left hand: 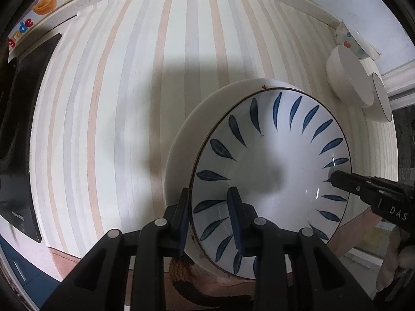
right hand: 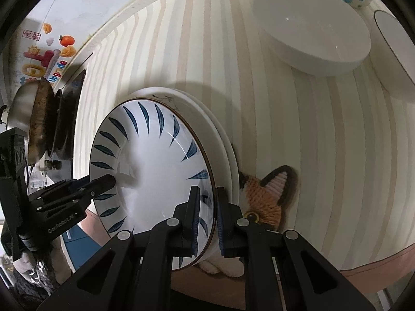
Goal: Organize plates and bowls
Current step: 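Lower the plate stack onto the cat mat and open both grippers, then move both grippers to the plain white bowl and grip its rim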
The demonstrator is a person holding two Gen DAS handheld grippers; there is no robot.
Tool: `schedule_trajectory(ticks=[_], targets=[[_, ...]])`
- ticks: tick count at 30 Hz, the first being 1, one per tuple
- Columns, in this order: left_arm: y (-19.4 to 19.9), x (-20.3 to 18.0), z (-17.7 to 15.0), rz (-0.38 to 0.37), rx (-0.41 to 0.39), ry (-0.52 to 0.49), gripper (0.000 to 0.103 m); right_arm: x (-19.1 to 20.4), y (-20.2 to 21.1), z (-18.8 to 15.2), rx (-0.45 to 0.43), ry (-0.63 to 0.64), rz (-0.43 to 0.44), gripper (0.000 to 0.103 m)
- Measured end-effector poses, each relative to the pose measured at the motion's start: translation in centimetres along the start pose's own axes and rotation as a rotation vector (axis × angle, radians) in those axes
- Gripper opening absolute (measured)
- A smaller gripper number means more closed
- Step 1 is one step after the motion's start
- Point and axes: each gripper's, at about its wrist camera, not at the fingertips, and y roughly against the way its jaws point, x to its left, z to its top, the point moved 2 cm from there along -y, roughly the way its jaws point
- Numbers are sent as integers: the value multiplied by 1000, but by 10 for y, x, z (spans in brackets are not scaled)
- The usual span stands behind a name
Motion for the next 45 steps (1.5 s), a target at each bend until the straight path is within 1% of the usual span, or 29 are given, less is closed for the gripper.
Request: schedule_trajectory(ticks=[7,9,13,19,23,28,31,33,35,36,38,39,41,42,43,44,45], targets=[[-1,-2,2,13,2,-5,26,8,-4,5,0,18,-23,14],[-2,-2,2,8,9,-3,26,7,-5,7,12,4,-9,16],[-3,0,2,1,23,5,26,3,-3,3,24,-20,7,17],[0,2,5,16,31,1,26,-2,0,0,37,-58,34,17],[13,4,3,33,11,13,26,-1,4,-1,33,-62,27,19],[45,1,-11,55,-29,6,26,7,25,-7,-7,-50,12,19],[70,-5,-20,75,-66,-17,26,23,47,-17,-50,-16,-34,20],[85,-8,-27,81,-86,-27,26,37,65,-25,-82,1,-51,23],[103,-14,-35,74,-105,-37,26,52,83,-36,-112,18,-69,31],[110,-16,-38,74,-115,-45,27,58,91,-40,-125,24,-72,33],[127,-20,-45,69,-138,-69,28,70,108,-54,-149,39,-95,42],[133,-23,-48,67,-146,-84,29,76,116,-61,-164,44,-103,45],[145,-29,-56,72,-176,-114,36,83,129,-71,-185,51,-118,59],[149,-29,-58,68,-183,-118,41,86,135,-77,-195,54,-125,63],[154,-29,-62,58,-189,-126,48,89,139,-82,-204,56,-130,70],[159,-29,-65,51,-195,-133,53,93,147,-88,-220,57,-137,75],[164,-28,-69,46,-204,-141,62,95,153,-91,-231,58,-143,76]])
